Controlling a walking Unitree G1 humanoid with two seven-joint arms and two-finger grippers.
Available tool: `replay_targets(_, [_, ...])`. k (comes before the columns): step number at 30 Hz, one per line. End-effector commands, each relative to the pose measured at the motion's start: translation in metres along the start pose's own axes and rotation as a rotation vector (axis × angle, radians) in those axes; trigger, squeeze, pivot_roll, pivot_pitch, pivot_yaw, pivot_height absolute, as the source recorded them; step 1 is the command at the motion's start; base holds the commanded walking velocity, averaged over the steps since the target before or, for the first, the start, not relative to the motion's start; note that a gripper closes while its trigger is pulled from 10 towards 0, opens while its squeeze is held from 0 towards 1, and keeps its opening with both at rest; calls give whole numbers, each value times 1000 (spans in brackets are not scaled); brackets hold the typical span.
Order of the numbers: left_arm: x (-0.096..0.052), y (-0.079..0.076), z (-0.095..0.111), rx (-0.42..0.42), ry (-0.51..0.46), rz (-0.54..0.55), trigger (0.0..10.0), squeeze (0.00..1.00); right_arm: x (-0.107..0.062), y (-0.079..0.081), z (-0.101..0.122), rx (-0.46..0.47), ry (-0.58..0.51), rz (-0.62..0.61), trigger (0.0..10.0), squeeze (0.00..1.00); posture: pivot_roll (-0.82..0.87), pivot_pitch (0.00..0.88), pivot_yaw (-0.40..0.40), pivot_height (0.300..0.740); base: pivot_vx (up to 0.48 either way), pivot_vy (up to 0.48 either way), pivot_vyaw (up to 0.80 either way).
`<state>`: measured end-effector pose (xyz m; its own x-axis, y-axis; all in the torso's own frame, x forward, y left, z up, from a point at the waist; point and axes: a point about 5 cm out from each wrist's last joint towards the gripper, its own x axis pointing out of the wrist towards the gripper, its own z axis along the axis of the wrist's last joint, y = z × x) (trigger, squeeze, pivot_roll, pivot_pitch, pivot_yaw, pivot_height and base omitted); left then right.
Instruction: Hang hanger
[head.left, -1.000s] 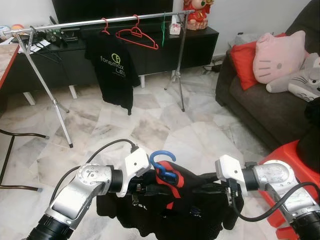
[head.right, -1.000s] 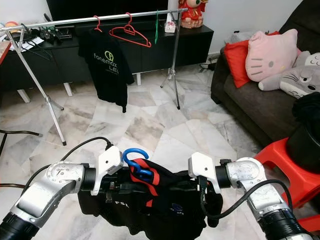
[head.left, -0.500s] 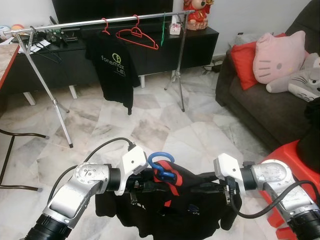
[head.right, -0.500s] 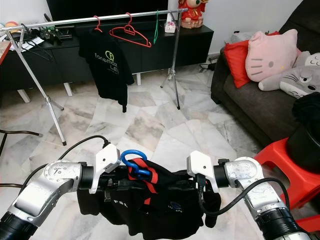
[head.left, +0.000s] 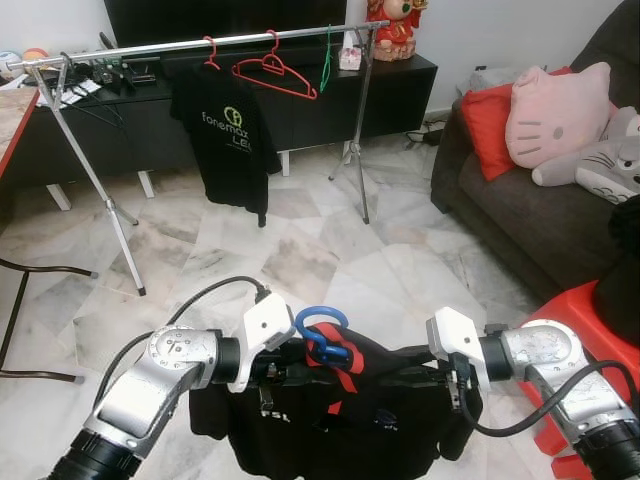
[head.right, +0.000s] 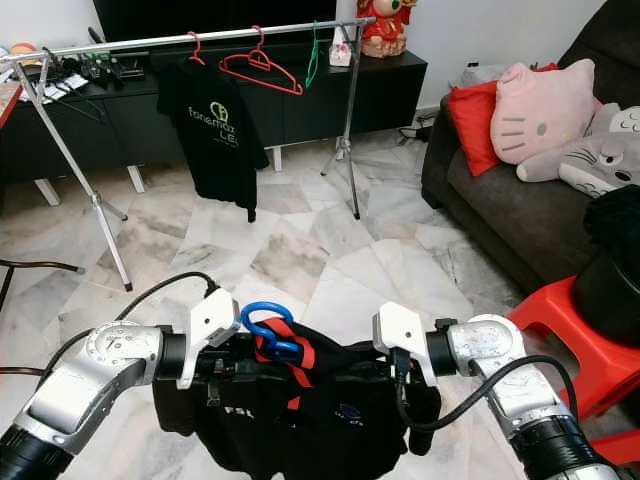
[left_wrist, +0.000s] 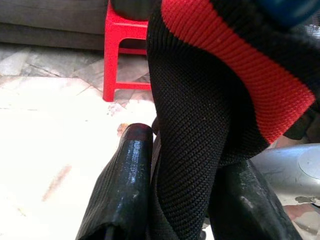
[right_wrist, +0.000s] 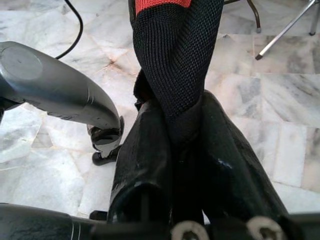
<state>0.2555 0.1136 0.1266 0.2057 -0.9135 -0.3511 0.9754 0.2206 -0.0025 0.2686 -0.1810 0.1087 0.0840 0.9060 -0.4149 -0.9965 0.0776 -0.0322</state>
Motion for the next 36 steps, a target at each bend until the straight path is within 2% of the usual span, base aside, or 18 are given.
replay_targets(1, [-3, -2, -3, -7, 22, -22, 0, 0, -10, -6, 6, -14, -15, -28, 10000, 1000, -70, 0, -69, 740, 0, 0, 0])
replay_targets(4, [-2, -2, -3, -3, 26, -24, 0, 0, -9, -5, 6, -34, 2, -16, 10000, 1000, -71, 0, -68, 740, 0, 0, 0])
replay_targets(5, [-2, -2, -3, -2, 27, -25, 0, 0, -9, -5, 6, -39, 12, -7, 10000, 576, -71, 0, -68, 740, 0, 0, 0])
replay_targets(6, [-1, -2, -3, -1, 28, -28, 0, 0, -9, -4, 6, -41, 19, 4, 10000, 0, -71, 0, -68, 740, 0, 0, 0])
replay_targets(17, [2, -4, -4, 12, 45, -44, 0, 0, -5, -2, 6, -50, 40, 68, 10000, 0, -74, 0, -66, 740, 0, 0, 0])
replay_targets(22, [14, -8, -9, 56, 120, -58, 0, 0, -1, 5, -3, -98, 163, 143, 10000, 0, -70, 0, -66, 740, 0, 0, 0])
replay_targets(24, [17, -9, -8, 56, 113, -58, 0, 0, 0, 6, -3, -92, 164, 149, 10000, 0, -70, 0, -66, 740, 0, 0, 0])
replay_targets(25, [19, -9, -8, 55, 110, -56, 0, 0, 0, 7, -3, -90, 163, 150, 10000, 298, -70, 0, -66, 740, 0, 0, 0])
replay_targets(26, [19, -9, -8, 54, 109, -54, 0, 0, 0, 7, -3, -88, 162, 150, 10000, 298, -70, 0, -66, 740, 0, 0, 0])
replay_targets(27, [21, -9, -8, 58, 113, -43, 0, 0, 1, 7, -4, -81, 161, 145, 10000, 1000, -76, 0, -66, 740, 0, 0, 0])
replay_targets(36, [23, -8, -9, 50, 112, -17, 0, 0, -1, 5, -2, -89, 158, 112, 10000, 1000, -81, 0, -68, 740, 0, 0, 0])
